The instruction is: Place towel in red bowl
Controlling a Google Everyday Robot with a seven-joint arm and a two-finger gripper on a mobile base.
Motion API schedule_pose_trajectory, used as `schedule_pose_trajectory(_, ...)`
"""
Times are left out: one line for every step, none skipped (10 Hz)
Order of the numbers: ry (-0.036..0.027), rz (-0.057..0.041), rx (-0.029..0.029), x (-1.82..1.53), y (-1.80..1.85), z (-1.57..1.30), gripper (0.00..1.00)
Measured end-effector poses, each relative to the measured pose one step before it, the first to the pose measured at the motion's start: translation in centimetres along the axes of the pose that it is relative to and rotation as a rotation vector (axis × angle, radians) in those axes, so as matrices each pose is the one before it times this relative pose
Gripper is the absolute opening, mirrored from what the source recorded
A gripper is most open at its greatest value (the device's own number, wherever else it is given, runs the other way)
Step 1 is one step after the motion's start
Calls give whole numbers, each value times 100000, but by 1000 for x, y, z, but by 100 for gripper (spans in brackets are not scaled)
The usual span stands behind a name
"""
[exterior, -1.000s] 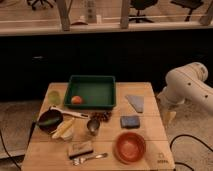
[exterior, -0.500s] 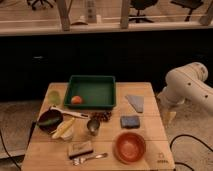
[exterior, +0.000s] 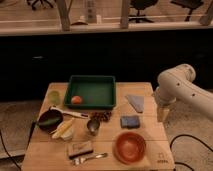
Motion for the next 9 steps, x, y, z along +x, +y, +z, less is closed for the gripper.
schedule_pose_trajectory(-154, -751, 34, 251, -192, 645, 80)
schedule_pose_trajectory(-519, -789, 145, -130, -409, 467, 80)
schedule_pose_trajectory(-396, -1185, 309, -221, -553, 442, 80)
schedule_pose_trajectory(-244, -1449, 354, 24, -580, 655, 80)
schedule_pose_trajectory(-374, -1121, 382, -21, -340, 383, 80)
schedule_pose_trajectory(-8, -604, 292, 302, -221, 383, 80)
schedule_pose_trajectory(-4, -607, 302, 222, -241, 327, 80)
schedule_pose_trajectory(-533, -1150, 379, -139, -477, 423, 80)
schedule_pose_trajectory(-318, -994, 431, -47, -445, 365, 80)
